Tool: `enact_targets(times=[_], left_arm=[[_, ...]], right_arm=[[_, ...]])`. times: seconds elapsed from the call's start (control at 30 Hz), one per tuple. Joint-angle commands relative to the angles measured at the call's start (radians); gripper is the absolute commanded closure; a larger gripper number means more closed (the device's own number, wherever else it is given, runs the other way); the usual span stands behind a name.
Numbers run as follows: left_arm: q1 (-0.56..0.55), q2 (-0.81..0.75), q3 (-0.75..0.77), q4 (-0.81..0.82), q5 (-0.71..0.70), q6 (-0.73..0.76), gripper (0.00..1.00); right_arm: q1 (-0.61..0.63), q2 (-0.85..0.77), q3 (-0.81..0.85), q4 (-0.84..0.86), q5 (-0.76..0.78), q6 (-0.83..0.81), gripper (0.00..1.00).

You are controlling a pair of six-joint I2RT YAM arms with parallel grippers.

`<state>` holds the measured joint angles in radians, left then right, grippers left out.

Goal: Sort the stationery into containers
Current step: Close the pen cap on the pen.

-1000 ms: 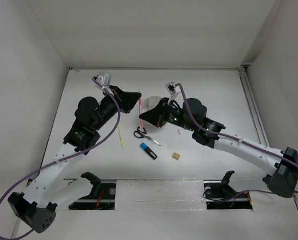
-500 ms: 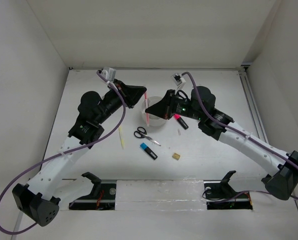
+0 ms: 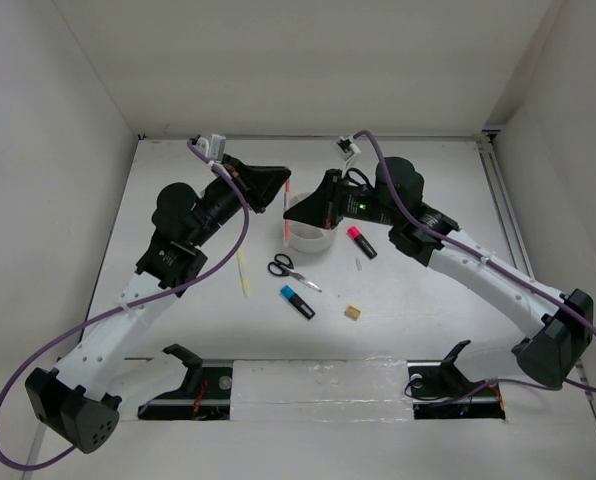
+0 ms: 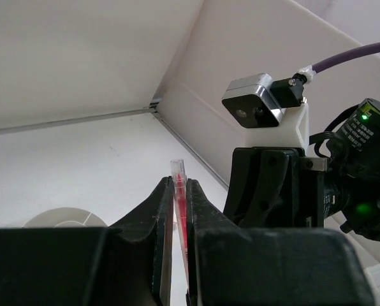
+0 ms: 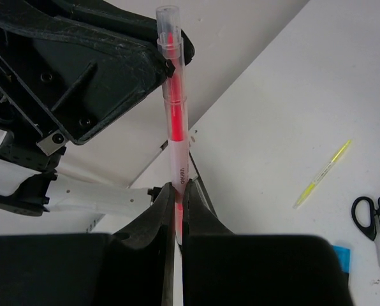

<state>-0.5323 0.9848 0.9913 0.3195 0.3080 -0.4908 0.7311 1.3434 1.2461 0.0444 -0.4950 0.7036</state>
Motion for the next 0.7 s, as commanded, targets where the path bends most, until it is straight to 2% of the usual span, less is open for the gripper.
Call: enact_targets(times=[0.0, 0.3, 0.53, 0.63, 0.67], left_arm=[[-0.021, 0.008, -0.042, -0.146, 0.169, 0.001, 1.00], [-0.021, 0.008, -0.023, -0.177, 0.158, 0.021, 1.00], [-0.021, 0.017, 0.018, -0.198, 0.144, 0.031, 0.99], [-0.021, 0.017, 0.061, -0.230, 0.096, 0.031, 0.83], [-0.021, 0.017, 0.084, -0.247, 0.080, 0.031, 0.73]], right_arm=[[-0.048, -0.033, 0.128, 0.305, 0.075, -0.024, 1.00], [-0.094, -0.052, 0.118, 0.282, 0.024, -0.081, 1.00], [0.002, -0.072, 0.058, 0.270, 0.006, -0.171, 1.00], [0.028, -0.081, 0.014, 0.270, 0.019, -0.196, 1.00], [0.028, -0.081, 0.003, 0.270, 0.019, -0.205, 1.00]])
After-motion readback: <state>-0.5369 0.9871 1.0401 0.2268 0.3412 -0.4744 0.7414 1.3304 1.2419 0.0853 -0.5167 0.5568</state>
